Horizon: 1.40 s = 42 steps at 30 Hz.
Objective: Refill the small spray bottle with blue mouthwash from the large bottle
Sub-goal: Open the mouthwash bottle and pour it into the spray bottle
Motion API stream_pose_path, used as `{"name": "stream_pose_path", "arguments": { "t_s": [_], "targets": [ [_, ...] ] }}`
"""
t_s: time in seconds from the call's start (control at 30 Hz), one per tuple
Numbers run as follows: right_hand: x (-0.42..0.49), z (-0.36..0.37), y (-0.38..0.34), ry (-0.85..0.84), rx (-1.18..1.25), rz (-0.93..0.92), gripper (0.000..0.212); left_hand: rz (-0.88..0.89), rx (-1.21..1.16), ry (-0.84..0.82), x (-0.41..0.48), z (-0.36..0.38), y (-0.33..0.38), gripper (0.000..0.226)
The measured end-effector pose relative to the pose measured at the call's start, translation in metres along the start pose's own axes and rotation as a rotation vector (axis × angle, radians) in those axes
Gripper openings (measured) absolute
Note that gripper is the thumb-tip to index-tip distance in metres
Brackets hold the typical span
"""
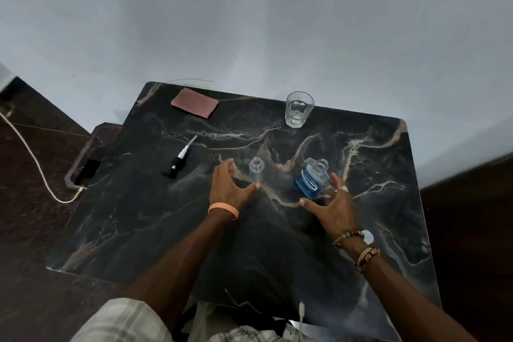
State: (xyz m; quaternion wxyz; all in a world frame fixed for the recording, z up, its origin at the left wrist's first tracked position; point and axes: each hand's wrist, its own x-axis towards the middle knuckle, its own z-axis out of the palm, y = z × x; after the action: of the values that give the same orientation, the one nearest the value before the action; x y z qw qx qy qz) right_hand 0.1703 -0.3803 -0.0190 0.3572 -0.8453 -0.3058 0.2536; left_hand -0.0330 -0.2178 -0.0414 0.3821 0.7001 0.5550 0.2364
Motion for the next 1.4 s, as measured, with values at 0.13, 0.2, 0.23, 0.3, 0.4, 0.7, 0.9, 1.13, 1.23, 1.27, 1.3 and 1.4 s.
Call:
{"name": "stream_pose_path", "arguments": {
  "t_s": [0.13, 0.2, 0.23, 0.3, 0.4, 0.7, 0.9, 1.13, 1.23, 1.27, 1.3, 1.4],
  "targets": [
    [0.011, 0.015, -0.004, 0.0, 0.156, 0.027, 0.096, -0.055, -0.018, -0.109, 0.014, 0.011, 0.009, 0.101],
    [0.013, 0.022, -0.004, 0.06, 0.159, 0.036, 0.076, -0.07, -0.029, -0.167, 0.017, 0.018, 0.014, 0.095],
    [0.013, 0.026, -0.006, 0.102, 0.176, 0.036, 0.065, -0.07, -0.033, -0.179, 0.019, 0.021, 0.016, 0.088],
    [0.015, 0.032, -0.008, 0.168, 0.211, 0.028, 0.049, -0.059, -0.028, -0.164, 0.022, 0.025, 0.017, 0.067],
    [0.019, 0.035, -0.012, 0.205, 0.221, 0.027, 0.041, -0.053, -0.022, -0.124, 0.024, 0.026, 0.022, 0.049],
    [0.043, 0.016, -0.054, 0.219, 0.061, -0.207, 0.047, 0.077, -0.172, -0.029, 0.042, -0.008, 0.066, 0.05],
    [0.068, -0.027, -0.129, 0.255, -0.304, -0.415, 0.055, 0.165, -0.216, -0.004, 0.063, -0.037, 0.114, 0.057],
    [0.076, -0.075, -0.189, 0.351, -0.571, -0.619, 0.058, 0.162, -0.272, 0.045, 0.075, -0.063, 0.153, 0.058],
    [0.074, -0.09, -0.205, 0.404, -0.6, -0.707, 0.055, 0.16, -0.316, 0.061, 0.075, -0.071, 0.167, 0.058],
    [0.073, -0.093, -0.209, 0.422, -0.611, -0.733, 0.054, 0.165, -0.331, 0.064, 0.074, -0.073, 0.172, 0.057],
    [0.072, -0.097, -0.213, 0.436, -0.627, -0.755, 0.054, 0.172, -0.342, 0.063, 0.074, -0.075, 0.177, 0.057],
    [0.068, -0.106, -0.225, 0.479, -0.688, -0.801, 0.053, 0.199, -0.346, 0.069, 0.07, -0.079, 0.19, 0.056]
  ]
}}
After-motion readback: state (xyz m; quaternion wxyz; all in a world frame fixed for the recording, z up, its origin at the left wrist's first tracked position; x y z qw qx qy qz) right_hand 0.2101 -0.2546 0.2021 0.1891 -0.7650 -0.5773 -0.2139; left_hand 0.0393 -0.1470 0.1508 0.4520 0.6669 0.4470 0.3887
